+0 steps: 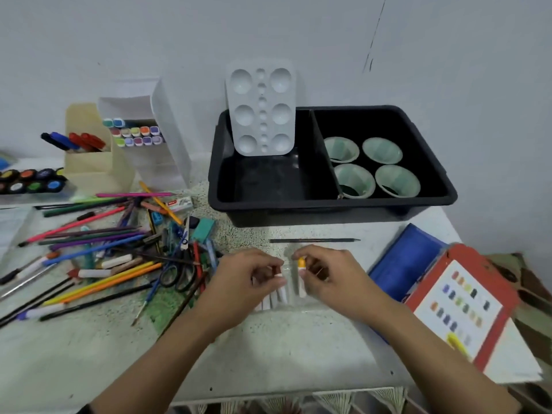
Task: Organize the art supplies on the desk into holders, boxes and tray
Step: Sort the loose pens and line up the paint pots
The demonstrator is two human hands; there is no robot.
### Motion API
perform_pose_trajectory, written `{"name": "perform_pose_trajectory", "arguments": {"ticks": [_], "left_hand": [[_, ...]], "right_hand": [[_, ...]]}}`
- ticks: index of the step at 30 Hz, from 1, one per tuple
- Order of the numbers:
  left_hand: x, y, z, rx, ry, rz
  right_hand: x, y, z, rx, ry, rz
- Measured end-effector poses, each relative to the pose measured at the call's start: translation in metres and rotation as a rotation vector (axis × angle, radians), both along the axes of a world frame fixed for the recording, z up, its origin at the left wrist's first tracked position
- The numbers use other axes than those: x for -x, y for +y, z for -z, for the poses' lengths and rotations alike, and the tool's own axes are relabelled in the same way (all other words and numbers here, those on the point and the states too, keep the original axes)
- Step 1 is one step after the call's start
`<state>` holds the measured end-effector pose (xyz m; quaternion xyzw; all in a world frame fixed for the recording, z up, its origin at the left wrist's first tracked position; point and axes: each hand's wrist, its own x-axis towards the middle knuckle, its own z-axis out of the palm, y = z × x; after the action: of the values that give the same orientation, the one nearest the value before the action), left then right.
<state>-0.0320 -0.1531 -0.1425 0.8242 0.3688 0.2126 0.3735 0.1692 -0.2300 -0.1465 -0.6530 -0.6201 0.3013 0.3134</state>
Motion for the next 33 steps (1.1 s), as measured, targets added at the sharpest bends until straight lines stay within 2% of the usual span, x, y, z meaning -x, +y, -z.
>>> {"name": "perform_pose_trajectory", "arguments": {"ticks": [5, 16, 23, 33], "left_hand": [[-0.008, -0.005, 0.011, -0.152, 0.080, 0.040], [0.003, -0.016, 0.020, -0.319, 0.252, 0.092], [0.007, -0.014, 0.020, -0.294, 0.249, 0.164], [0.010, -0.018, 0.035, -0.492, 0.330, 0.107]], "right_hand": [[-0.002, -0.002, 0.009, 0.043, 0.025, 0.024], [0.006, 0.001, 0.013, 0.053, 0.150, 0.099], [0.011, 0.004, 0.010, -0.001, 0.078, 0.071], [0.015, 0.009, 0.009, -0.038, -0.082, 0.049]]}}
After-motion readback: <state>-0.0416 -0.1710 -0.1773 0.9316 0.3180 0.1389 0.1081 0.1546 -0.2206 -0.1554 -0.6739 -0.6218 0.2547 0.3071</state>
